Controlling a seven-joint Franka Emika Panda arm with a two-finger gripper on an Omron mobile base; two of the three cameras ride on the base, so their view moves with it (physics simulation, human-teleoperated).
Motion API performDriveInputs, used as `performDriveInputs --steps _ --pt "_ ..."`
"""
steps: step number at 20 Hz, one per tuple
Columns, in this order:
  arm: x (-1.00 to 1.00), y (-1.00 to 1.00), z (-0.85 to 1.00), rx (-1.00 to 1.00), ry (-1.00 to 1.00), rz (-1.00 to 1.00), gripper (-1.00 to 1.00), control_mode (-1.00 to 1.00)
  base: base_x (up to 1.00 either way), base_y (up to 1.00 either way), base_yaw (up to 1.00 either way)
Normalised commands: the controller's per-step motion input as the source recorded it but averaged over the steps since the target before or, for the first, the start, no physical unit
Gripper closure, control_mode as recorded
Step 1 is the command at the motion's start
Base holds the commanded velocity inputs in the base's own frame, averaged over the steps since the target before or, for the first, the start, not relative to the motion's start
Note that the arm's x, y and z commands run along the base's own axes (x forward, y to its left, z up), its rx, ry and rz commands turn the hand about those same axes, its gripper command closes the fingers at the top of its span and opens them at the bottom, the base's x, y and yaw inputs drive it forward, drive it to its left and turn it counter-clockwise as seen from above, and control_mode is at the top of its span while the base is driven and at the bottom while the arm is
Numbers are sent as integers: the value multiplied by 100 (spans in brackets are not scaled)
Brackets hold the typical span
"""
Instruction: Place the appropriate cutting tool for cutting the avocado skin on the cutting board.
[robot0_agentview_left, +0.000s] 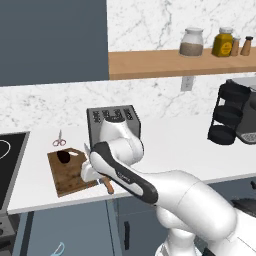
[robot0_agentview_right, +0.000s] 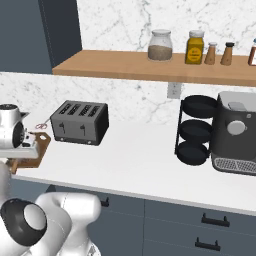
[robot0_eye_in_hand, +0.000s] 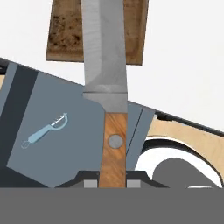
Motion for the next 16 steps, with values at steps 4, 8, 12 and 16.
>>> performDriveInputs --steps 4,8,12,16 --pt "70 0 -7 0 0 -3 100 -100 0 0 0" --pt "71 3 -12 0 0 -3 100 -100 0 0 0" --pt "61 33 -14 0 0 -4 100 -100 0 0 0" --pt "53 43 -21 0 0 -4 100 -100 0 0 0"
